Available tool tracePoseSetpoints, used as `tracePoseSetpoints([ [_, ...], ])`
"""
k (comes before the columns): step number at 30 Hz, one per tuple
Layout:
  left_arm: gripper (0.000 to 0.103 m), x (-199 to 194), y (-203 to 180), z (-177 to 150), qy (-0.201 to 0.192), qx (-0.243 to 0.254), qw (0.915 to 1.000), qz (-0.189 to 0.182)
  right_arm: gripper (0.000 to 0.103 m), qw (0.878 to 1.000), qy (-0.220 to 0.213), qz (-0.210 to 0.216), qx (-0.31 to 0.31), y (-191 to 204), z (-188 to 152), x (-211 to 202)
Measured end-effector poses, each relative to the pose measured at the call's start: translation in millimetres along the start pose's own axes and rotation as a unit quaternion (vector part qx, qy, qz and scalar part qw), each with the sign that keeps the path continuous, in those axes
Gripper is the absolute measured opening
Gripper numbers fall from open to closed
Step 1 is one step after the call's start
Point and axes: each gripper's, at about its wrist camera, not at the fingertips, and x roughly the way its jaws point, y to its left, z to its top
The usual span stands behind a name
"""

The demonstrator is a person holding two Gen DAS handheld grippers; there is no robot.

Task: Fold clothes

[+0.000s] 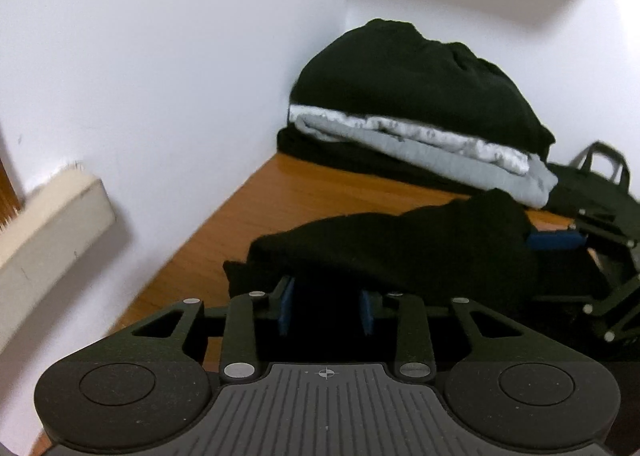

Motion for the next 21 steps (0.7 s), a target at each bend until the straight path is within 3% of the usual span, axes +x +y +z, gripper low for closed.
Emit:
tracePoseSetpoints([
  [1,0.013,0.1,1.0,-0.6,0.003,0.002,1.0000,0.000,0.071,1.000,0.000,0.000,0.000,-0.2,-0.1,-0.1],
  [3,0.007,-6.9,8.4,-0.1,-0.014,-0.019,0.9997,-0.004,0.071,1.000,-0.001,0.003,0.000,-1.2,-0.6,-0.1],
  [5,0.006,-23.0,24.2,2.1,-0.051,-0.069,0.9959,-0.029,0.070,1.000,0.001,0.008,0.000,-2.7,-0.5,0.9],
  [8,0.004,-46.8,50.5,0.4,-0.101,-0.143,0.9828,-0.059,0.070,1.000,0.004,0.014,0.001,-4.2,0.1,2.2],
  [15,0.001,-64.7,70.3,-24.7,-0.124,-0.183,0.9735,-0.057,0.070,1.000,0.010,0.024,-0.011,-3.2,1.0,2.1],
  [21,0.000,-72.3,83.3,-44.3,-0.115,-0.196,0.9728,-0.046,0.070,0.999,0.014,0.041,-0.011,-9.9,1.2,1.3],
])
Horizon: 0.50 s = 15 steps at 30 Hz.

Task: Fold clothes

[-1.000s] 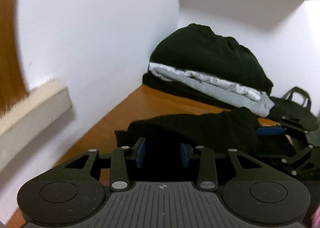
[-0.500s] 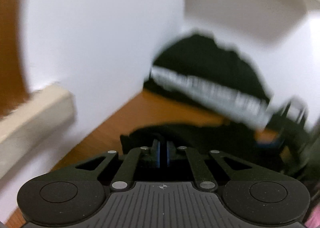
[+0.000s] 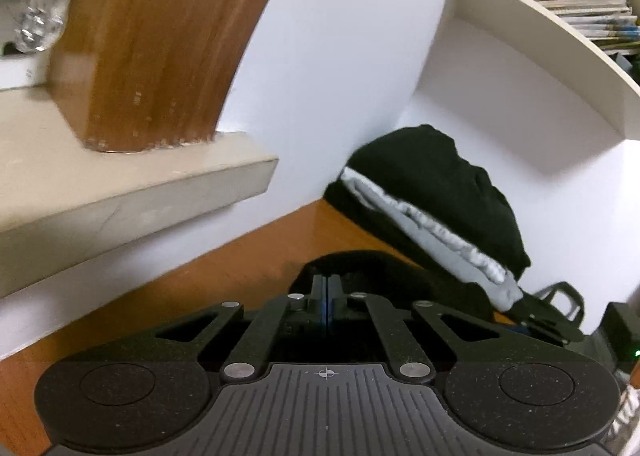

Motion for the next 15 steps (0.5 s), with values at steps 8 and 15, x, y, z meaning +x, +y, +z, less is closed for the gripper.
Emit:
tracePoseSetpoints([
  [8,0.001,-17.1,-14.4,12.7,-0.016,0.028,0.9995,-0.007,0.070,1.000,-0.002,-0.003,0.002,0.6,0.1,0.8],
  [15,0.026,30.8,-64.8,24.4,0.055,0.155,0.9858,0.035,0.070,1.000,-0.013,-0.005,0.007,0.1,-3.3,-0.1],
])
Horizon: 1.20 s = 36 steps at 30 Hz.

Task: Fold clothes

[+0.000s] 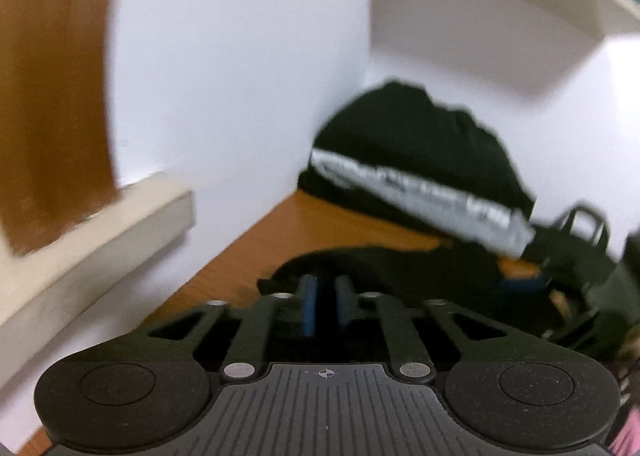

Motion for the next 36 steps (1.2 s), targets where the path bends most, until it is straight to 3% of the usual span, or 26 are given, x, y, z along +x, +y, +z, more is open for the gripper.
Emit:
tracePoseSetpoints([
  [9,0.030,37.9,3.4,9.4,0.036,0.009,0.9993,0.004,0.070,1.000,-0.004,0.001,0.000,-0.5,-1.4,-1.2],
  [11,0.020,43.0,2.0,11.1,0.036,0.010,0.9993,-0.001,0.070,1.000,-0.005,0.002,-0.001,-0.5,-1.7,-1.3],
  [12,0.005,42.7,3.6,10.2,0.032,0.001,0.9994,-0.013,0.070,1.000,-0.005,0.002,-0.001,-0.5,-1.7,-1.4],
  [14,0.004,32.2,13.8,8.9,-0.004,-0.052,0.9984,-0.022,0.070,1.000,-0.004,0.003,-0.001,-0.8,-1.7,-1.8],
  [16,0.002,13.9,34.0,2.2,-0.056,-0.151,0.9859,-0.046,0.070,1.000,-0.003,0.006,-0.001,-1.3,-1.4,-2.0],
  [17,0.002,4.7,41.6,-2.7,-0.081,-0.180,0.9799,-0.031,0.070,1.000,-0.003,0.006,-0.001,-1.1,-1.3,-2.1],
  [20,0.002,-6.3,52.7,-15.7,-0.097,-0.205,0.9735,-0.031,0.070,1.000,-0.004,0.007,-0.001,-1.5,-1.1,-2.2],
  [22,0.002,-9.7,48.8,-19.7,-0.096,-0.191,0.9766,-0.019,0.070,1.000,-0.004,0.008,0.000,-1.8,-0.9,-2.1],
  [30,0.002,-10.9,57.4,-28.9,-0.086,-0.209,0.9739,-0.026,0.070,1.000,-0.005,0.007,0.000,-2.4,-0.9,-2.0],
  [33,0.011,-4.8,62.7,-25.9,-0.069,-0.231,0.9697,-0.038,0.070,1.000,-0.006,0.008,0.000,-2.5,-1.1,-2.6],
  [36,0.041,5.6,63.9,-17.8,-0.051,-0.238,0.9691,-0.040,0.070,1.000,-0.007,0.008,-0.001,-2.7,-1.2,-2.7],
])
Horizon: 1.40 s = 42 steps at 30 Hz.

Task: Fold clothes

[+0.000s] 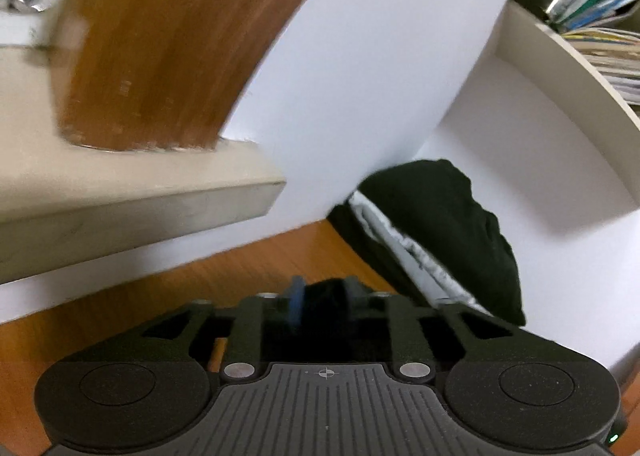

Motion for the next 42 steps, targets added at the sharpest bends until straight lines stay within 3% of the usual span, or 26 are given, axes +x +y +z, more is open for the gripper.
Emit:
tracePoseSetpoints([
  [1,0.046,6.2,-2.7,1.8,0.011,0.005,0.9999,0.003,0.070,1.000,0.000,0.000,0.000,0.0,0.0,-0.1],
  [3,0.045,18.4,-7.6,5.0,0.032,0.013,0.9994,0.009,0.070,1.000,0.001,0.000,-0.001,0.2,0.2,0.1],
  [5,0.033,24.6,-4.0,4.4,0.032,0.000,0.9995,0.007,0.070,1.000,0.001,0.000,-0.004,0.4,0.4,0.4],
  [6,0.013,26.4,-1.2,4.1,0.030,-0.010,0.9995,0.000,0.070,1.000,0.002,0.001,-0.006,0.5,0.4,0.2],
  [8,0.006,24.1,6.3,3.0,0.019,-0.041,0.9988,-0.018,0.070,1.000,0.001,0.004,-0.008,0.0,-0.3,-1.0],
  [11,0.003,10.6,18.5,-2.8,-0.026,-0.095,0.9940,-0.047,0.070,1.000,-0.001,0.009,-0.010,-0.7,-2.8,-4.1],
  [14,0.003,-23.7,19.2,-16.7,-0.104,-0.137,0.9829,-0.065,0.066,1.000,-0.003,0.012,-0.016,0.8,-5.8,-9.7],
  [17,0.000,-62.8,20.9,-29.6,-0.192,-0.132,0.9725,-0.010,0.064,1.000,0.001,0.016,-0.020,2.3,-8.9,-18.9],
  [18,0.000,-72.0,29.9,-30.2,-0.200,-0.142,0.9693,0.011,0.064,1.000,0.000,0.015,-0.020,2.1,-10.9,-21.9],
  [19,0.000,-72.6,34.8,-29.6,-0.178,-0.147,0.9730,0.007,0.064,1.000,-0.005,0.015,-0.016,0.8,-13.3,-24.2],
  [21,0.000,-68.8,23.0,-30.4,-0.136,-0.098,0.9859,-0.006,0.064,1.000,-0.009,0.014,-0.018,1.6,-14.7,-25.5],
  [24,0.001,-64.5,7.9,-31.5,-0.114,-0.082,0.9901,-0.004,0.064,0.999,-0.002,0.017,-0.032,2.5,-11.7,-25.6],
  [26,0.009,-58.7,3.2,-30.5,-0.097,-0.080,0.9921,0.003,0.064,0.999,0.002,0.022,-0.037,0.3,-10.3,-26.2],
  [28,0.037,-49.6,2.4,-27.9,-0.082,-0.083,0.9931,0.010,0.064,0.999,0.009,0.029,-0.037,-3.6,-8.1,-27.4],
  [30,0.049,-38.8,0.3,-21.5,-0.063,-0.087,0.9941,0.018,0.065,0.999,0.015,0.031,-0.039,-3.4,-5.4,-28.6],
  [33,0.049,-12.0,4.0,-17.8,-0.029,-0.100,0.9945,0.013,0.065,0.998,0.018,0.030,-0.045,-1.0,-3.5,-28.3],
  [35,0.048,7.3,13.8,-18.9,-0.004,-0.138,0.9904,0.005,0.065,0.999,0.017,0.033,-0.039,-1.9,-4.5,-28.1],
  [38,0.040,27.6,28.3,-22.9,0.019,-0.195,0.9804,-0.017,0.065,0.999,0.013,0.036,-0.034,-3.1,-6.0,-27.3],
  [42,0.023,34.8,34.3,-29.3,0.017,-0.230,0.9722,-0.039,0.065,0.999,0.009,0.037,-0.032,-3.2,-7.3,-26.6],
])
